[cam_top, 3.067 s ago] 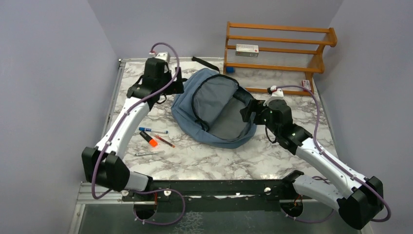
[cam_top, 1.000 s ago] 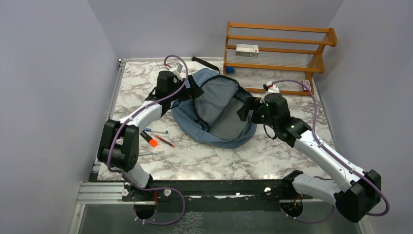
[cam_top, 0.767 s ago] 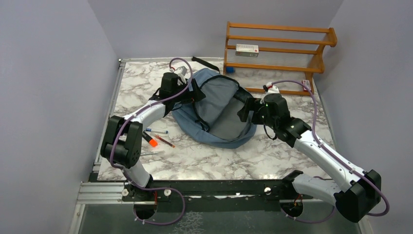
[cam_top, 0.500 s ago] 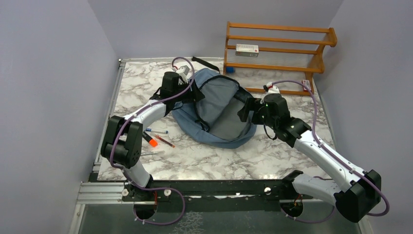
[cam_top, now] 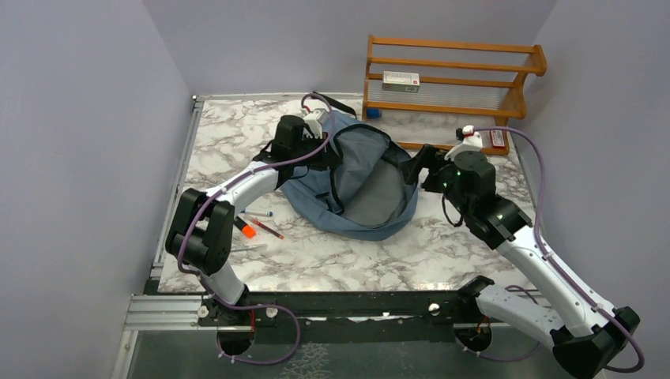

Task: Pack the student bag
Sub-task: Adjust the student bag at the center of the board.

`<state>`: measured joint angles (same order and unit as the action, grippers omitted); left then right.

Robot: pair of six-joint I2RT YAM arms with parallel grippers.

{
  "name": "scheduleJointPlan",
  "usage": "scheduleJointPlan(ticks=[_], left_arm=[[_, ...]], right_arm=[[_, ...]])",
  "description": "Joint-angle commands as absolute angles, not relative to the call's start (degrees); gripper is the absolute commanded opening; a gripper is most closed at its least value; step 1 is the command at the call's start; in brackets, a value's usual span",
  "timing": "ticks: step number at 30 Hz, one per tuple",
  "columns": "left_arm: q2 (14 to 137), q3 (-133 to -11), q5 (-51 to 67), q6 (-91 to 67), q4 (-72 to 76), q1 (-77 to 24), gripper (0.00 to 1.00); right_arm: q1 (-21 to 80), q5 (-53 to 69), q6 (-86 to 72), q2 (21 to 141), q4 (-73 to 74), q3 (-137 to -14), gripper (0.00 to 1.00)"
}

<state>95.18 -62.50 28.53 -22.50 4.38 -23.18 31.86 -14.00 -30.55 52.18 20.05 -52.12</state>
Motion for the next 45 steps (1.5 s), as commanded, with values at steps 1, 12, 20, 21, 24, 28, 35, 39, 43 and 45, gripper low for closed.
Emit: scheduleJointPlan(ticks=[1, 12, 20, 21, 24, 28, 35, 39, 43, 45], left_arm=[[91.3, -67.1, 31.1, -17.9, 2.2, -26.5, 0.0], [89.4, -67.1, 35.1, -13.8, -0.9, -35.1, 0.0], [91.9, -65.4, 36.9, -14.6, 1.4, -41.2, 0.19], [91.9, -64.8, 37.3, -15.1, 2.6, -41.3, 0.27], [91.3, -64.0, 37.6, -15.6, 4.0, -41.3, 0.44], [89.9, -64.1, 37.3, -14.5, 3.8, -40.7, 0.52], [87.0, -60.2, 36.1, -19.0, 7.0, -34.1, 0.53], [85.5, -58.1, 28.0, -22.3, 5.3, -30.1, 0.57], [84.6, -57.5, 17.8, -23.7, 0.4, -28.1, 0.63], [84.2, -57.1, 13.1, -24.1, -2.5, -27.5, 0.67]], right_arm=[[31.8, -17.8, -30.5, 50.5, 20.9, -53.7, 0.9], [31.9, -22.0, -31.2, 48.1, 21.0, -53.6, 0.9], [31.8, -23.5, -31.3, 47.4, 21.7, -53.4, 0.89], [31.9, -23.6, -31.3, 47.5, 21.9, -53.4, 0.9], [31.9, -23.6, -31.6, 47.4, 22.2, -53.2, 0.9], [31.9, -23.4, -31.8, 47.7, 21.9, -52.8, 0.89], [31.9, -14.4, -27.7, 53.0, 18.5, -53.6, 0.89], [31.9, -9.6, -25.9, 58.9, 18.3, -55.3, 0.89], [31.9, -6.7, -24.2, 66.1, 20.1, -58.5, 0.89], [31.9, -6.4, -23.5, 69.5, 21.3, -60.1, 0.89]])
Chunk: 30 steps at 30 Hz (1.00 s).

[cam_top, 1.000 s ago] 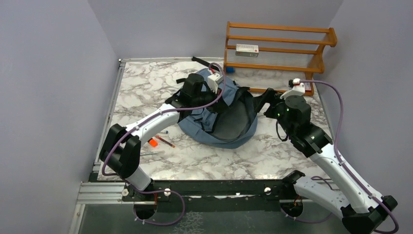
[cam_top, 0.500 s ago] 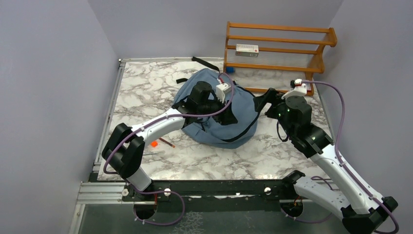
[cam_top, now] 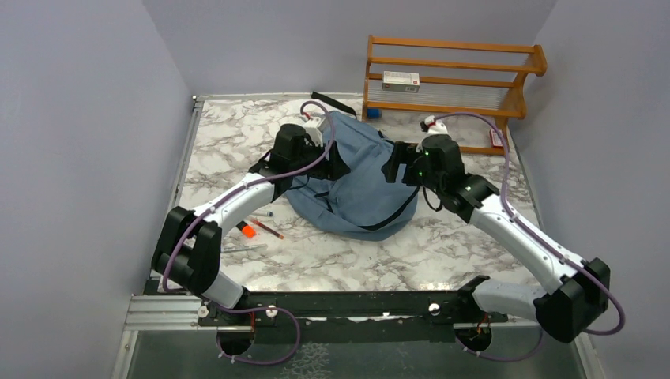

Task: Pack the student bag
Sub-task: Adjust the student bag at the center of the board.

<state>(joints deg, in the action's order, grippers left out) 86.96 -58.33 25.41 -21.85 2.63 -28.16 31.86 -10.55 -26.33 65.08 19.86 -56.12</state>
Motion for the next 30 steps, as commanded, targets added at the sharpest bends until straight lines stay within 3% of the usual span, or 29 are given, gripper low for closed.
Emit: scheduleJointPlan(ticks=[1, 5, 10, 30], left_arm=[[84.1, -56.9, 11.2, -24.2, -3.6, -27.2, 0.71], [84.0, -55.3, 8.2, -25.8, -5.4, -25.7, 0.79], [83.9, -52.9, 6.7, -28.0, -5.5, -24.0, 0.8], [91.4, -48.9, 8.1, -28.2, 0.4, -19.0, 0.8]], right_arm=[[31.9, -6.1, -23.1, 71.0, 21.7, -60.8, 0.89], [31.9, -3.8, -21.7, 75.3, 21.9, -62.3, 0.88], [31.9, -4.6, -21.5, 79.1, 24.8, -63.1, 0.85], [31.8, -6.1, -28.2, 78.0, 21.3, -44.3, 0.74]])
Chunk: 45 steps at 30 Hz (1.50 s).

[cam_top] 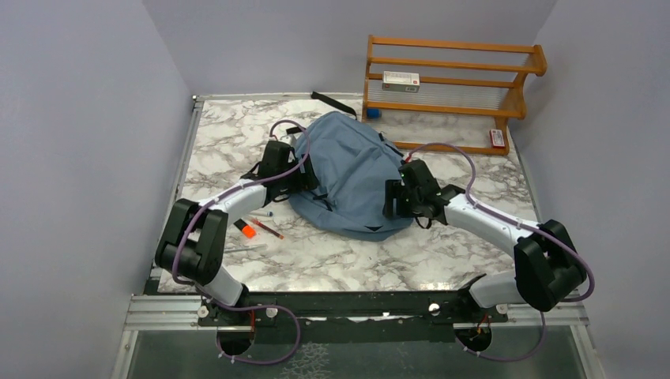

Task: Pack the student bag
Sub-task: Adjust the student bag at the center of the board.

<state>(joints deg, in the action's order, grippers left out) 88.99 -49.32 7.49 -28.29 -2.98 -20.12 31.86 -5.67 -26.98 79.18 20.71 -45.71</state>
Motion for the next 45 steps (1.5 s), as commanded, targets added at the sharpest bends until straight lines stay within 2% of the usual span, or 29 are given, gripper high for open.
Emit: scheduleJointPlan(ticks=[1, 7, 15, 25, 36, 41, 45], left_arm=[[92.2, -49.5, 8.4, -27.9, 1.3, -18.9, 0.8], [94.9, -54.4, 10.6, -26.2, 1.0, -18.2, 0.8], [91.6, -55.4, 12.0, -25.1, 0.1, -18.1, 0.8], [88.0, -51.1, 11.3, -28.8, -0.6, -17.8, 0.8], [86.5, -48.9, 23.7, -25.2, 5.8, -18.7, 0.78], [87.2, -50.5, 25.9, -22.5, 6.3, -20.8, 0.78], [88.4, -52.8, 24.3, -21.8, 4.5, -22.8, 0.78]], right_arm=[[31.8, -5.9, -28.1, 77.8, 21.4, -44.4, 0.74], [31.9, -1.3, -23.9, 72.0, 18.8, -45.7, 0.76], [31.9, 3.5, -18.7, 66.2, 15.3, -49.0, 0.78], [31.9, 10.7, -20.9, 73.8, 8.9, -54.5, 0.79], [31.9, 5.2, -23.6, 77.8, 13.1, -57.8, 0.78], [31.7, -8.2, -24.5, 76.5, 19.2, -58.2, 0.77], [31.2, -7.2, -22.2, 76.3, 21.7, -59.9, 0.78]])
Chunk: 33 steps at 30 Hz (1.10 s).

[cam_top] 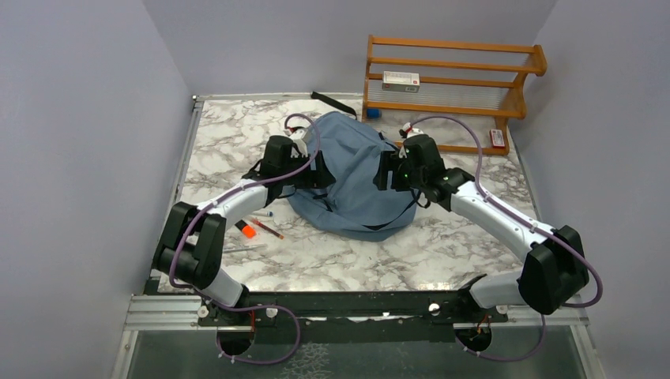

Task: Pack the student bag
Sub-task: Adjust the student bag at the center of the board, then zip the student bag at the center of the board.

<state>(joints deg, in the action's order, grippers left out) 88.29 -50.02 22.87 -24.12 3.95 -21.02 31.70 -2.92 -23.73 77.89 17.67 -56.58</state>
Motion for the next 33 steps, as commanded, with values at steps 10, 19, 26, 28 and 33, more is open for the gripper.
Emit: scheduleJointPlan(ticks=[10, 19, 26, 28, 33], left_arm=[[86.8, -50.2, 19.6, -24.5, 3.7, -24.3, 0.78], [95.9, -60.0, 15.0, -16.0, -3.6, -31.1, 0.84], [101.3, -64.2, 5.0, -14.5, -10.0, -31.2, 0.74], [101.7, -64.9, 4.3, -13.9, -10.7, -31.3, 0.67], [102.8, -66.7, 4.2, -12.5, -12.0, -31.4, 0.38]], right_arm=[[31.1, -4.5, -22.1, 76.0, 22.6, -60.1, 0.77], [30.3, -5.5, -23.5, 75.8, 23.8, -60.2, 0.78], [30.3, 2.8, -20.2, 72.2, 20.0, -56.2, 0.78], [30.2, 2.8, -20.3, 72.0, 20.1, -55.6, 0.78], [30.3, 2.7, -21.0, 71.7, 19.9, -54.6, 0.78]])
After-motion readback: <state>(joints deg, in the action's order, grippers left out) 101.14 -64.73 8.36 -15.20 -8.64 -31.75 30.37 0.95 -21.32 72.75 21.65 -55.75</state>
